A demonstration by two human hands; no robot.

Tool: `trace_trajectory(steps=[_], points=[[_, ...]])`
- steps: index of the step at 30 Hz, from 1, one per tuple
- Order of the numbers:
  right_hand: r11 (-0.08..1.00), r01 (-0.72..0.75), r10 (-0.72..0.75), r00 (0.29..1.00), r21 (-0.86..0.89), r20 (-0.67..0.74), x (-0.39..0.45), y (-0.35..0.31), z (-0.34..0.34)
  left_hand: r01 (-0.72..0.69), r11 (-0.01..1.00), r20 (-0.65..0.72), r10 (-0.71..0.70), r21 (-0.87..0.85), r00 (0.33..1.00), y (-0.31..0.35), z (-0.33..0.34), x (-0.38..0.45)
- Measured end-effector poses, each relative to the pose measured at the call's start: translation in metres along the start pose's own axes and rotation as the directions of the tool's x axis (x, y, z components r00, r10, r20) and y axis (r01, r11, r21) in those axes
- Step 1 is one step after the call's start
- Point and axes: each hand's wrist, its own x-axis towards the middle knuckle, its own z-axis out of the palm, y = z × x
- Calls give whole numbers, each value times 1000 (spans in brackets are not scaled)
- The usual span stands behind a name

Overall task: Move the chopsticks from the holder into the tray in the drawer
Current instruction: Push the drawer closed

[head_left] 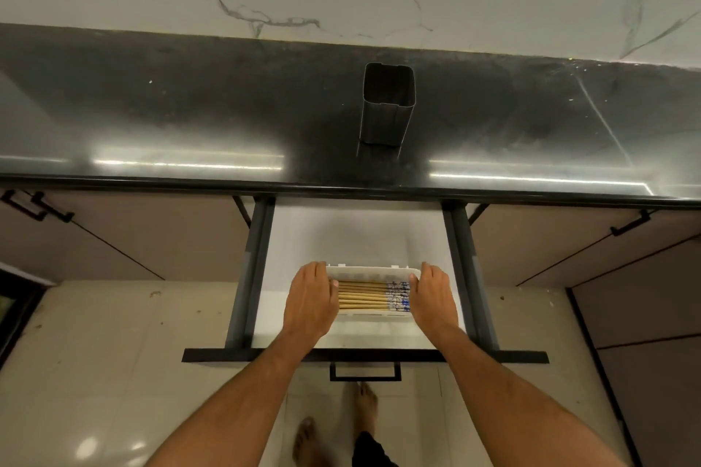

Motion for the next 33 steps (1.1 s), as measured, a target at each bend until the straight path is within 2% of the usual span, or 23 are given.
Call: trace_trajectory(steps=[5, 9, 15, 18, 23, 28, 33], points=[[963, 243, -250, 967, -118, -45, -34, -6, -9, -131, 989, -17, 132, 67, 991, 10, -7, -24], [918, 350, -368, 927, -185, -73, -57, -9, -14, -185, 973, -47, 193, 140, 980, 18, -10, -53], [830, 470, -508, 859, -300, -62, -100, -1, -20, -125, 980, -101, 142, 157, 985, 34, -12, -107], [817, 481, -529, 845, -318, -81, -126, 8, -24, -158, 970, -102, 178, 184, 979, 43, -14, -134], [817, 496, -524, 852, -293, -19, -178, 26, -22, -138, 968, -78, 157, 211, 985, 54, -7, -189], [806, 526, -546, 837, -273, -1, -209, 33, -12, -117, 955, 52, 106, 272, 993, 47, 8, -216], [779, 560, -545, 827, -282, 135, -211, 40, 10, -136, 952, 129, 103, 274, 986, 43, 23, -220]])
